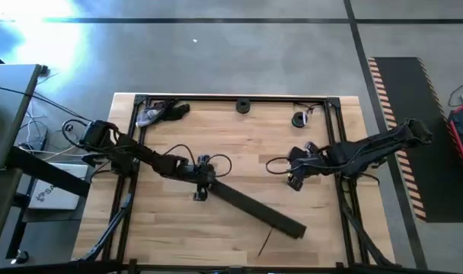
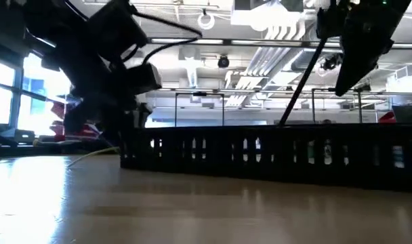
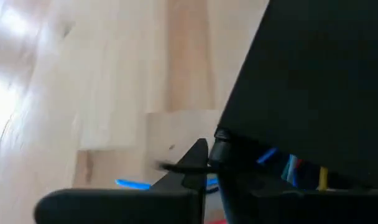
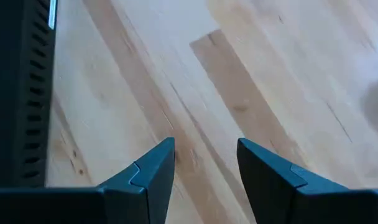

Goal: Ziptie cables
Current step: Close the black cable duct

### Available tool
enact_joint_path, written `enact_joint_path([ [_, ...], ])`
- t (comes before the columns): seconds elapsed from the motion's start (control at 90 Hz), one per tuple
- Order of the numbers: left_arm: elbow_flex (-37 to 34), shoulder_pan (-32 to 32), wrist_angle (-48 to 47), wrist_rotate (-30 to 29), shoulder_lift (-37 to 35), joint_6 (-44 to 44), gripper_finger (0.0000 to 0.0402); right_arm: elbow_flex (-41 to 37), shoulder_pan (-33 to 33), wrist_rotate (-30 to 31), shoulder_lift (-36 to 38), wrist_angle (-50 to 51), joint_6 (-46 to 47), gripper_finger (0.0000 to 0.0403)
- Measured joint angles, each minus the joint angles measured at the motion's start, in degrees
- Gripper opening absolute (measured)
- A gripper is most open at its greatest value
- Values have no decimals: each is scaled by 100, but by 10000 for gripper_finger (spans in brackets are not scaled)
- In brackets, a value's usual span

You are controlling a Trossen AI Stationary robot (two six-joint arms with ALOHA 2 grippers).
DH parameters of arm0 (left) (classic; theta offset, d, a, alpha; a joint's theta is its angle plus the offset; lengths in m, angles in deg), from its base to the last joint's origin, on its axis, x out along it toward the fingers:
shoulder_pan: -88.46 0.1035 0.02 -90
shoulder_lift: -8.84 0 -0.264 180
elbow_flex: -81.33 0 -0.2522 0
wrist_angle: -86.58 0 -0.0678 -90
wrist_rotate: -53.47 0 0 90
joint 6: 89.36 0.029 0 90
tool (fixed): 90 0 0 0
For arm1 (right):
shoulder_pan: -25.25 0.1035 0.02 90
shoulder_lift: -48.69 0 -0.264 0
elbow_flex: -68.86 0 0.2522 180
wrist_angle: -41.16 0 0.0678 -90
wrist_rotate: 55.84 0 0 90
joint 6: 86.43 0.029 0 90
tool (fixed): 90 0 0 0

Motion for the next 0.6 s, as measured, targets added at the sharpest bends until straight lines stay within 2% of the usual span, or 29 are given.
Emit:
enact_joint_path([
  [0.133,-4,113,-532,-32,-237,-186,84,-37,130,-19,0,51,1,158],
  [0.278,-41,125,-1441,-187,-850,-241,124,-37,503,-64,0,131,181,158],
  [0.467,-26,103,-2623,-495,-1811,-711,130,-37,1195,-487,2,300,1023,158],
  [0.6,-118,-89,-3138,-505,-2189,-1432,125,-40,1862,-910,-53,270,2127,158],
])
